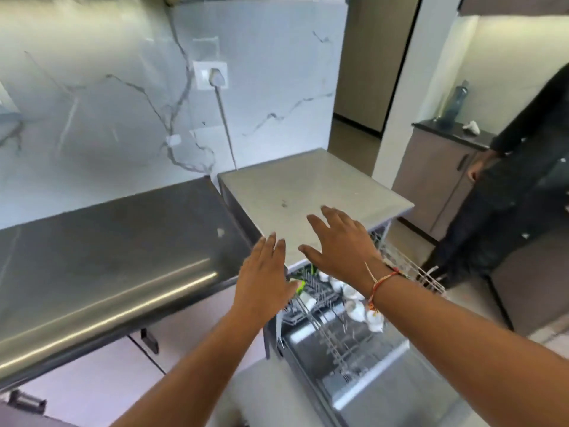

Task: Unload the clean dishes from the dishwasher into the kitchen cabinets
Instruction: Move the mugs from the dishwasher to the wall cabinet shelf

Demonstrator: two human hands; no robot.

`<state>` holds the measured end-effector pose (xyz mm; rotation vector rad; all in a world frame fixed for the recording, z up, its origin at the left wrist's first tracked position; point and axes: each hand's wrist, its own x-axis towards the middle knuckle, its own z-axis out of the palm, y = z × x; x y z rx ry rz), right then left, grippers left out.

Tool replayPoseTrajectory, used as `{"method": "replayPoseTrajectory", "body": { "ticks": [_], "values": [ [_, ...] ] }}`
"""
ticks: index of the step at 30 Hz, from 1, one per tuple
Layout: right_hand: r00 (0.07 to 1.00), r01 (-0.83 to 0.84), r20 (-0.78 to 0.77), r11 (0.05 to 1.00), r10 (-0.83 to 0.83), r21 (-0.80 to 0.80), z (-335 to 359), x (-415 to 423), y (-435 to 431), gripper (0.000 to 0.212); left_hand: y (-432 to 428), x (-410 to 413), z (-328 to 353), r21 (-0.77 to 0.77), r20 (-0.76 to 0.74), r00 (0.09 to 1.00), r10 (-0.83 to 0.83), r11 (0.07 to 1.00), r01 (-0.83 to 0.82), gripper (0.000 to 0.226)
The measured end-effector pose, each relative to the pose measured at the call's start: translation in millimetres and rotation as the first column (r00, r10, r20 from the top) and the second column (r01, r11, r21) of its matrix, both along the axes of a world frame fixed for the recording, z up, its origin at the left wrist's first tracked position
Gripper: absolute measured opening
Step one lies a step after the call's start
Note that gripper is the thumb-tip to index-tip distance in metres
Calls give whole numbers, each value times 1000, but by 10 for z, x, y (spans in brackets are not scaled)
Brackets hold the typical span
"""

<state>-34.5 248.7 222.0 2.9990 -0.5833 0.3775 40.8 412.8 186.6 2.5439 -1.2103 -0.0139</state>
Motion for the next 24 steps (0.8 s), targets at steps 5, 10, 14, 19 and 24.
{"method": "replayPoseTrajectory", "body": {
  "ticks": [5,10,14,19,24],
  "values": [
    [975,206,-117,961,-186,187,-581,-752,-181,64,-146,-638,-637,28,-203,972,-116,992,124,89],
    [907,421,-190,818,-376,392,-1181,-1420,-305,59,-381,-1017,-1034,105,-364,920,-145,975,195,85],
    [860,505,-229,705,-455,497,-1557,-1778,-506,55,-643,-1091,-1286,182,-425,898,-116,960,211,83],
    [823,547,-236,612,-516,571,-1942,-1821,-809,54,-1144,-894,-1609,268,-422,901,-98,936,227,83],
    [809,569,-279,569,-518,593,-2521,-1571,-1144,56,-1834,-612,-2158,293,-451,887,-97,923,250,81]
  ]
}}
